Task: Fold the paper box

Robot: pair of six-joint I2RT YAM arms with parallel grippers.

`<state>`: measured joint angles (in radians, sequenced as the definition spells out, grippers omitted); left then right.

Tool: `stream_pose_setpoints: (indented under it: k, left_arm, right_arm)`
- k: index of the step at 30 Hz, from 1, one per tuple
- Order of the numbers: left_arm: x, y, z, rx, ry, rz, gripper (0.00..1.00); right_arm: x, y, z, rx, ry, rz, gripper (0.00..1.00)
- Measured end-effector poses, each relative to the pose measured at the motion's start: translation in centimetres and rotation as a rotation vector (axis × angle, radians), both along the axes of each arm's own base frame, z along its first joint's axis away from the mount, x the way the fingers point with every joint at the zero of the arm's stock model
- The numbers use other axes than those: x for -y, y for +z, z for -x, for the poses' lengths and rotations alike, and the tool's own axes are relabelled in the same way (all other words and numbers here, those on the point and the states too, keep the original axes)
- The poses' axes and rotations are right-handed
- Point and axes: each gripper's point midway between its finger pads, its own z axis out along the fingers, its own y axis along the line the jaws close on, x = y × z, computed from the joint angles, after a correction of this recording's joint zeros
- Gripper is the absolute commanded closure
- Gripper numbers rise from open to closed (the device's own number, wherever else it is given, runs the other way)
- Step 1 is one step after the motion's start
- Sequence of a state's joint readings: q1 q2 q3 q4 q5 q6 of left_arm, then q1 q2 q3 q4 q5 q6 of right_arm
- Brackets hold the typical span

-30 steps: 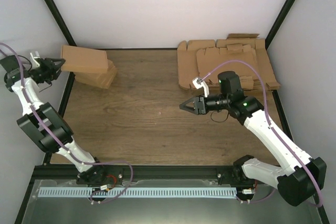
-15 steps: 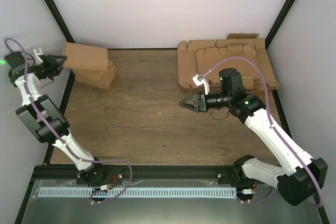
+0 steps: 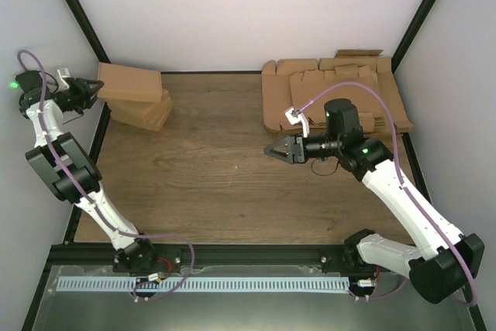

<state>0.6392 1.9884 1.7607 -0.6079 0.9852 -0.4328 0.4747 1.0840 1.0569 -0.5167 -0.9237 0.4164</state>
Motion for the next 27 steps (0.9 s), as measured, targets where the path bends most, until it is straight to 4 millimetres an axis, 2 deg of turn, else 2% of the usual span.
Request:
stream_pose_setpoints:
  k: [3,6,8,9,14,17,20,21,23,25,26,27]
  left_arm:
    - [-0.1,-0.5,0.3,-0.024,0.019,-0.031,0.44]
    - [-1.1,-2.6,1.2,-0.096,0.079,-0.109,0.23]
    - [-1.8,-4.1,2.0,-0.162,0.127,-0.149,0.04]
    - [-2.0,-4.6,2.5,-0.187,0.144,-0.171,0.01]
    - [-3.9,-5.0,4.3,-0.287,0.265,-0.273,0.0]
    - [-4.7,-3.9,5.7,-0.312,0.344,-0.327,0.0]
    - [-4.5,-2.3,7.1,-0.303,0.394,-0.332,0.0]
    - [-4.2,-1.7,7.6,-0.292,0.409,-0.328,0.06]
    - [-3.2,-1.0,8.8,-0.269,0.426,-0.305,0.28]
    - [-1.4,-0.6,9.9,-0.24,0.427,-0.252,0.6]
    - [-0.4,-0.7,10.3,-0.226,0.417,-0.229,0.8]
    - [0.8,-0.9,10.6,-0.224,0.402,-0.201,0.93]
  right_arm:
    - [0.0,0.1,0.0,-0.005,-0.003,-0.002,0.67]
    - [0.0,0.1,-0.1,-0.009,-0.004,-0.004,0.67]
    - [-0.1,0.1,-0.1,-0.009,-0.005,-0.005,0.67]
    - [-0.1,0.1,-0.1,-0.011,-0.005,-0.005,0.67]
    - [-0.1,0.1,-0.1,-0.012,-0.005,-0.005,0.67]
    - [-0.1,0.1,-0.1,-0.012,-0.005,-0.005,0.67]
    - [-0.1,0.1,-0.1,-0.012,-0.005,-0.005,0.66]
    - [0.0,0.1,-0.1,-0.012,-0.006,-0.005,0.66]
    - [0.0,0.1,-0.1,-0.012,-0.006,-0.005,0.66]
    - [0.0,0.1,-0.1,-0.012,-0.006,-0.005,0.66]
    - [0.0,0.1,-0.1,-0.012,-0.006,-0.005,0.66]
    - [0.0,0.0,-0.1,-0.012,-0.006,-0.004,0.66]
